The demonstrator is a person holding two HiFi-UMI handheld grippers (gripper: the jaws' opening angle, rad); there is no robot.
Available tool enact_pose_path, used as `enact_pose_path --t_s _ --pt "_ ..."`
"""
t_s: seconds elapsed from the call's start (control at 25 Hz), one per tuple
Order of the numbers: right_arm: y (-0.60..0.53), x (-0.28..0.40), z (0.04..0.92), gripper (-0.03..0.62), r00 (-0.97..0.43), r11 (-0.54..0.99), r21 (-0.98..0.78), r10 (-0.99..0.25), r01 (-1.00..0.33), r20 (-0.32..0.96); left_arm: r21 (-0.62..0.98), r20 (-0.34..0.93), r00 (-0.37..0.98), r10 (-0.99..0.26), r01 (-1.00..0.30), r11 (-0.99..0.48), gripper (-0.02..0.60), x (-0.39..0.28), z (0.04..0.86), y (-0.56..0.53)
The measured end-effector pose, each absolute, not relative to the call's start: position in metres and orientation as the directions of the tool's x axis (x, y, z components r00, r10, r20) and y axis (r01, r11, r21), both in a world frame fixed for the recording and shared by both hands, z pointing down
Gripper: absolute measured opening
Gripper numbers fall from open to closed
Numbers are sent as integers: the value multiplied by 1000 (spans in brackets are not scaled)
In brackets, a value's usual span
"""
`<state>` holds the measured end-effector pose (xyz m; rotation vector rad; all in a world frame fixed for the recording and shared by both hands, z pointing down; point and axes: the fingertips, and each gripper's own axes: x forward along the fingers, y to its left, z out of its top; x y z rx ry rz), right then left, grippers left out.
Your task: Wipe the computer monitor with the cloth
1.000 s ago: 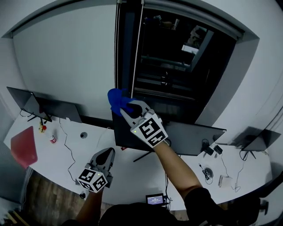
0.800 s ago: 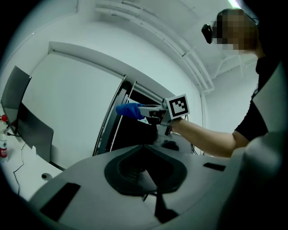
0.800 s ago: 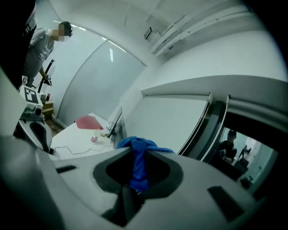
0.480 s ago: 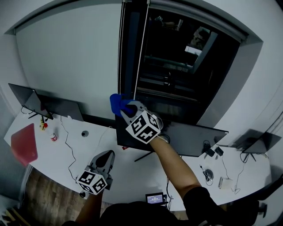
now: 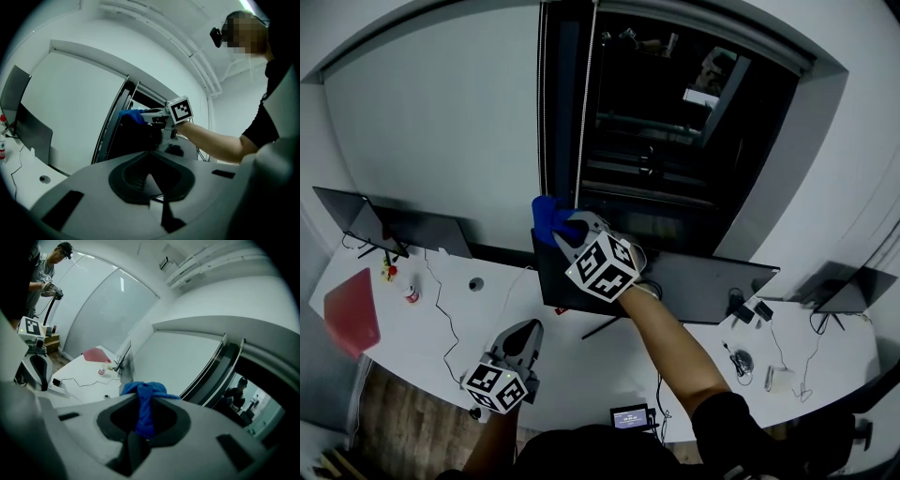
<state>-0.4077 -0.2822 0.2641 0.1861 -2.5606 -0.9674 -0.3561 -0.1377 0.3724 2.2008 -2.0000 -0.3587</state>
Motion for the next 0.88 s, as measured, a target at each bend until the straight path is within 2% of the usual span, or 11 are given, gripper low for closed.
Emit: enact_pose_path --t_s 0.88 --pt "-310 -338 265 61 -905 759 651 -281 -6 320 241 -31 160 -987 -957 -162 -6 -309 376 -161"
